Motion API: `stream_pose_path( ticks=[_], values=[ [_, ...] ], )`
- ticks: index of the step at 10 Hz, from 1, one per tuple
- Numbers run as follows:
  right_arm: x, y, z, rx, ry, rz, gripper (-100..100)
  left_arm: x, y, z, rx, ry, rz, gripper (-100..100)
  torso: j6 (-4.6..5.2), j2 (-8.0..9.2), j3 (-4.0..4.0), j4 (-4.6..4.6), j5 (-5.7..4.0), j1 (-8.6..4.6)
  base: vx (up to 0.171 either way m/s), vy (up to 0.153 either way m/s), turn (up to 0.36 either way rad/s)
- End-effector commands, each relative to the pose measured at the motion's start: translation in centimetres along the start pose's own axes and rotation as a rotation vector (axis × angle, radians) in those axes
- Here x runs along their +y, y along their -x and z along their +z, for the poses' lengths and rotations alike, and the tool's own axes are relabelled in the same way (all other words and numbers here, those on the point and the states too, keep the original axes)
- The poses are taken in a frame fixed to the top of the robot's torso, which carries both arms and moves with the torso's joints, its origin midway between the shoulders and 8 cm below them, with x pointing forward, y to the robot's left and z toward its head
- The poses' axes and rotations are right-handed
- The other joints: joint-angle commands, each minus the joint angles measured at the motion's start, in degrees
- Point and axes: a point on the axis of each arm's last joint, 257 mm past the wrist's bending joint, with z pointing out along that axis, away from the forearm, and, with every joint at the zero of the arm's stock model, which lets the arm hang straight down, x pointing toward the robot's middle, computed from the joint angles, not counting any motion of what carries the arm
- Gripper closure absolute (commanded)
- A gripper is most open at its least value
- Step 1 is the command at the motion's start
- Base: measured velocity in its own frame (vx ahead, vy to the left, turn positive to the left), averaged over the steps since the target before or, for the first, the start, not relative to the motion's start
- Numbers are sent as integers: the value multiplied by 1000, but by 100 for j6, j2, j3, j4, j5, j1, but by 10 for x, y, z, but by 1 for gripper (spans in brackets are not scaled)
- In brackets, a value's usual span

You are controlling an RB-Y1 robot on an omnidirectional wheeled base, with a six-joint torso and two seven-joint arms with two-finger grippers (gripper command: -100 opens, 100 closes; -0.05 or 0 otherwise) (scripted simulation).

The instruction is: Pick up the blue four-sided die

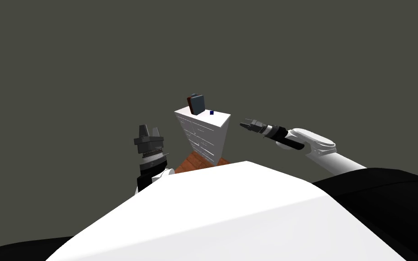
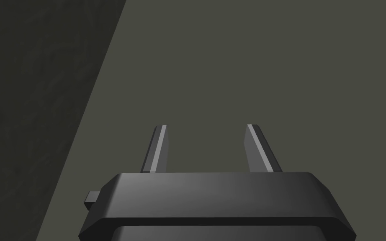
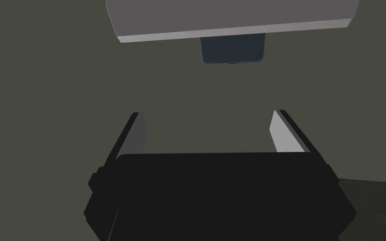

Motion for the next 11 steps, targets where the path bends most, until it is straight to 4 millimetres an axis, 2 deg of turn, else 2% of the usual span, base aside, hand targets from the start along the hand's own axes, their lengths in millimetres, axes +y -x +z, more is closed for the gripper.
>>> stream_pose_path(
  ticks=[1, 2, 3, 5, 8, 10, 11],
  values=[
    [-5, 2, -2, 42, 7, -45, -100, 0, 0, 0, 0, 0, 0, 0, 0, 0, 0, 0, 0, 0, -2, 67, 3],
    [-5, 3, -2, 48, 10, -51, -100, 0, 0, 0, 0, 0, 0, 0, 0, 1, 0, 0, 2, 2, 0, 28, -4],
    [-16, 2, -7, 93, 6, -101, -100, 0, 0, 0, 0, 0, 0, 0, 1, 1, 1, 0, -1, -8, 19, 60, 20],
    [-16, 5, -6, 118, 17, -126, -100, 0, 0, 0, 0, 0, 0, 0, 0, -4, -3, -1, 1, 2, 3, 47, 0],
    [-37, 6, -17, 225, 18, -229, -100, 0, 0, 0, 0, 0, 0, 0, 1, 0, 0, 0, 2, 3, 2, 75, 15],
    [-37, 11, -15, 260, 34, -265, -100, 0, 0, 0, 0, 0, 0, 0, 0, -2, -1, -1, 4, 12, 9, 62, 1],
    [-47, 11, -21, 304, 31, -300, -100, 0, 0, 0, 0, 0, 0, 0, 0, -3, -2, -1, 1, -2, 20, 69, 26]
  ],
)
